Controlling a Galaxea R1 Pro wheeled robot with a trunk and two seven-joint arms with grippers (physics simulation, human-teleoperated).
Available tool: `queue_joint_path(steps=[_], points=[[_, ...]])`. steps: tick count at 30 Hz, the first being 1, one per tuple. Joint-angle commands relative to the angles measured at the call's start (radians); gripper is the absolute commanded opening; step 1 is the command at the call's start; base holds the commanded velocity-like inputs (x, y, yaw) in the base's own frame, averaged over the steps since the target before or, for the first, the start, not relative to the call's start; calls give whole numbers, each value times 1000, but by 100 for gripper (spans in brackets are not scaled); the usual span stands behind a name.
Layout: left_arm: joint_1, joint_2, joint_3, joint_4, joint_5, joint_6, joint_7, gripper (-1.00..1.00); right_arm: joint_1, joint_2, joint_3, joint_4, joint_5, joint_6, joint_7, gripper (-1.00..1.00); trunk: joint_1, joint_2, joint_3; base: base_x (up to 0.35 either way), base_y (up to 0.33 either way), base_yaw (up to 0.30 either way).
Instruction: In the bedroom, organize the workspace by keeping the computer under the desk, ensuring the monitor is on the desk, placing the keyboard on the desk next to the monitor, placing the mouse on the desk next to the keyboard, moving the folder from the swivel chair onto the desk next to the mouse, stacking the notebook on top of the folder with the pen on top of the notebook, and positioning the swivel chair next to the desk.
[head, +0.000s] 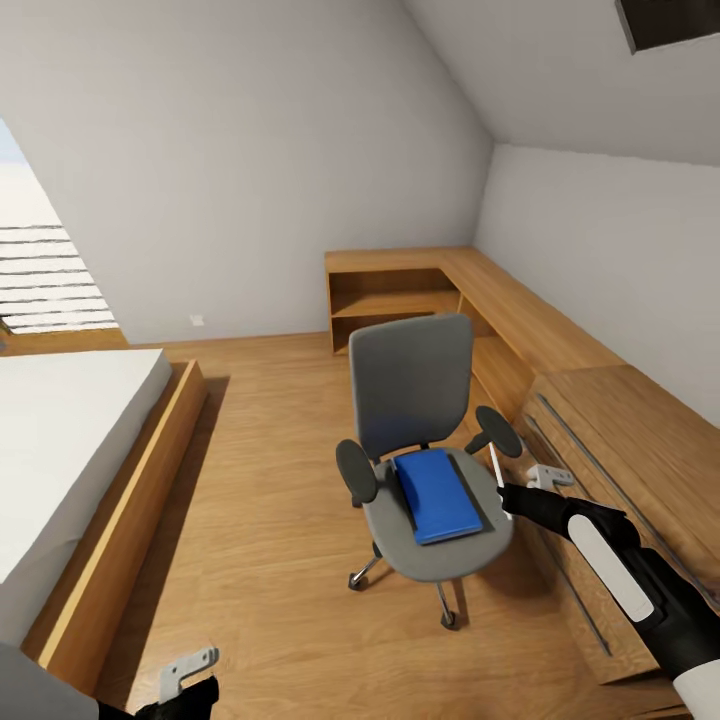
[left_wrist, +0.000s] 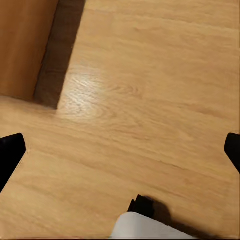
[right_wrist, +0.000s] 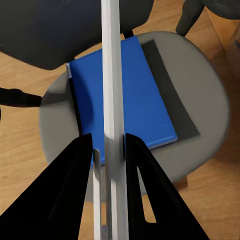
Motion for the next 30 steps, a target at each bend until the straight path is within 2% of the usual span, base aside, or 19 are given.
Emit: queue_joint_path(steps=[1, 3, 4, 5, 9, 13, 18, 25, 30], points=[[26, -28, -2, 113, 1, 119, -70, 100, 0, -1, 3, -2, -12, 1, -10, -100, -4, 6, 2, 0, 0, 0], [52, -52, -2, 225, 1, 241, -150, 100, 3, -2, 3, -3, -12, 1, -10, -100, -11, 20, 8, 0, 0, 0], [74, -68, -1, 307, 1, 327, -214, 100, 6, -1, 3, -3, -12, 1, -10, -100, -15, 27, 11, 0, 0, 0], [89, -78, -1, 359, 1, 382, -262, 100, 7, -1, 3, -4, -12, 1, -10, -100, -19, 34, 15, 0, 0, 0], [109, -92, 0, 429, 1, 457, -325, 100, 10, -1, 3, -5, -12, 1, -10, -100, -34, 62, 27, 0, 0, 0], [115, -94, 3, 453, 1, 477, -343, 100, 11, -1, 3, -6, -10, -1, -10, -100, -50, 90, 40, 0, 0, 0], [118, -94, 6, 457, 1, 417, -347, 100, 11, -1, 3, -17, -8, -2, -15, -100, -69, 125, 55, 0, 0, 0], [159, -97, 6, 450, 1, 200, -346, 100, 11, -1, 3, -37, -6, -5, -16, -100, -96, 174, 77, 0, 0, 0], [182, -98, 6, 446, 1, 95, -346, 100, 11, -2, 3, -41, -2, -6, -16, -100, -115, 209, 93, 0, 0, 0]])
